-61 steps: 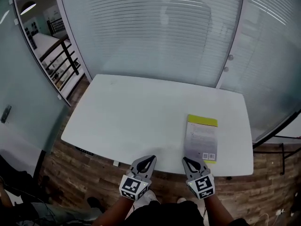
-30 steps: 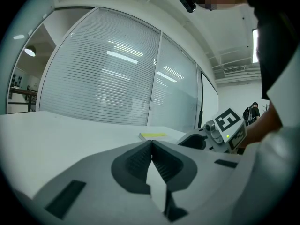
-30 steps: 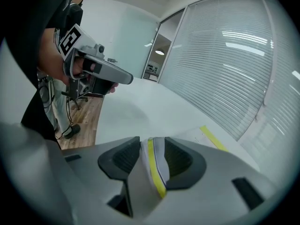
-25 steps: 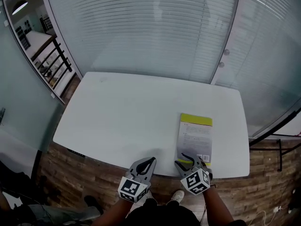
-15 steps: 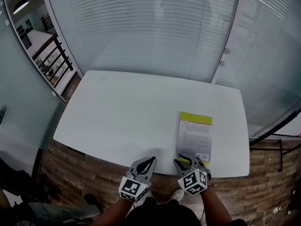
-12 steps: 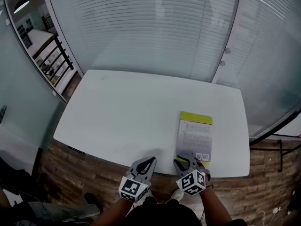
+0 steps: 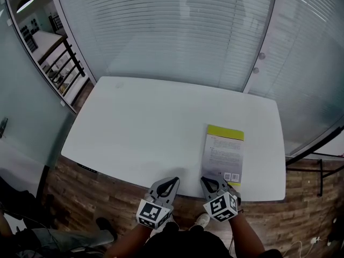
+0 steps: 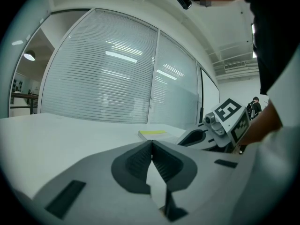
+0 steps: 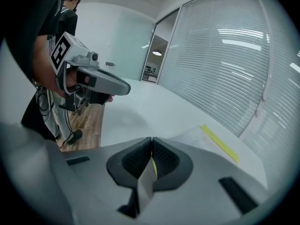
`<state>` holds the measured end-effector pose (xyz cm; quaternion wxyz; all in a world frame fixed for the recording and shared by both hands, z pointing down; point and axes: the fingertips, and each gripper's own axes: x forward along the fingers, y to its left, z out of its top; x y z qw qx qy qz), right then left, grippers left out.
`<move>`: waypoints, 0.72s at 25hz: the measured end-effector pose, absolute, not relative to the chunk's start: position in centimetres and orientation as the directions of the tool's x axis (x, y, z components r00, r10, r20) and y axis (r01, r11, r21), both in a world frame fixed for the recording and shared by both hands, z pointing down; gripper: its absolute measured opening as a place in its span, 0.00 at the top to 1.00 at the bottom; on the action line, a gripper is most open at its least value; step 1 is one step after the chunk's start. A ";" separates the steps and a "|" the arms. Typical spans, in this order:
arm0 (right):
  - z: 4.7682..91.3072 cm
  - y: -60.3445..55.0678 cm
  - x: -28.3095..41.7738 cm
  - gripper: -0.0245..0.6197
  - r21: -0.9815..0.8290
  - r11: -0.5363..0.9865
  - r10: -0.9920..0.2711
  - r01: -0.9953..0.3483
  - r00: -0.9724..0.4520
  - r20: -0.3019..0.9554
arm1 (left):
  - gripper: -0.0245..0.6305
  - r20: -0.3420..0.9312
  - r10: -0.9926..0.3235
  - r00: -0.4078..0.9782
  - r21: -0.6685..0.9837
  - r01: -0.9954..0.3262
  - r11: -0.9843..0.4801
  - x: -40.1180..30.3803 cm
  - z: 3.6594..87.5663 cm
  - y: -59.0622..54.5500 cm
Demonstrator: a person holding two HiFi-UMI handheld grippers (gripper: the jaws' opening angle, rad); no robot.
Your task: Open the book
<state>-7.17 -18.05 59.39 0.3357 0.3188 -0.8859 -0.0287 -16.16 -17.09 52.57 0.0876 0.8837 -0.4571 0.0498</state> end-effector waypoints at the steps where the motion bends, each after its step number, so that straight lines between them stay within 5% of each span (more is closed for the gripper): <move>1: 59.2 -18.1 -7.1 0.95 0.254 0.795 -0.583 -0.550 -0.579 0.571 | 0.94 0.169 -0.799 0.577 0.109 -0.817 -0.567 -16.1 52.7 -17.1; 18: 54.3 -20.5 -4.3 0.95 0.001 0.705 -0.656 -0.710 -0.650 0.384 | 0.94 0.199 -0.786 0.586 0.100 -0.810 -0.578 -14.9 53.7 -17.4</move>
